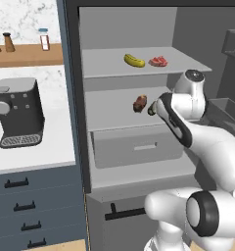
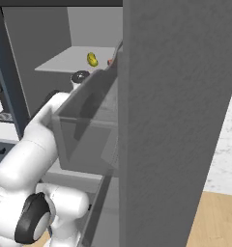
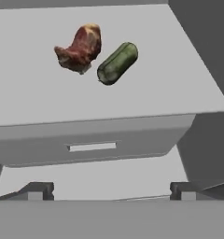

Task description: Place one cucumber and one steak in each tupperware on the nearby counter, to pack two identical lunches.

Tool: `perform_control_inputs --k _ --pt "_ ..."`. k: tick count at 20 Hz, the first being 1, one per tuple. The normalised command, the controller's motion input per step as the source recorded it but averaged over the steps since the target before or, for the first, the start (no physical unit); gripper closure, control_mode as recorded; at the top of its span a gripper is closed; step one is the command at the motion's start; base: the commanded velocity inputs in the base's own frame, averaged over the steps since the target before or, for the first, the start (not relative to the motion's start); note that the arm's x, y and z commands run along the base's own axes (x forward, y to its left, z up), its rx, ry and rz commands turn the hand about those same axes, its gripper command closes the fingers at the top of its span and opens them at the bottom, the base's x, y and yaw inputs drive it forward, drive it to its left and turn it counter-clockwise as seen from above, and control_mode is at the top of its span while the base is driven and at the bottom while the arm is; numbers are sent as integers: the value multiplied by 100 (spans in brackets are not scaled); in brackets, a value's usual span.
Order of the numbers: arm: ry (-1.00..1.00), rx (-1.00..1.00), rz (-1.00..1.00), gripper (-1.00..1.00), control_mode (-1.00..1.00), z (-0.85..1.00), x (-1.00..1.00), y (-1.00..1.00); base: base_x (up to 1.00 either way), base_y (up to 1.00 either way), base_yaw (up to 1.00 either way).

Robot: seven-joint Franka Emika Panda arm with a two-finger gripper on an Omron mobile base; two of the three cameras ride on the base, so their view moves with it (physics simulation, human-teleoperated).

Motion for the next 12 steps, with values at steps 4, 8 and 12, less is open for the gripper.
perform_control_inputs --k 4,8,12 --pt "-2 -2 -19 -100 -100 -10 43 35 0 0 0" --pt "-2 0 -19 -100 -100 -9 6 2 0 0 0" --pt "0 0 -6 -100 -100 -9 0 -2 0 0 0"
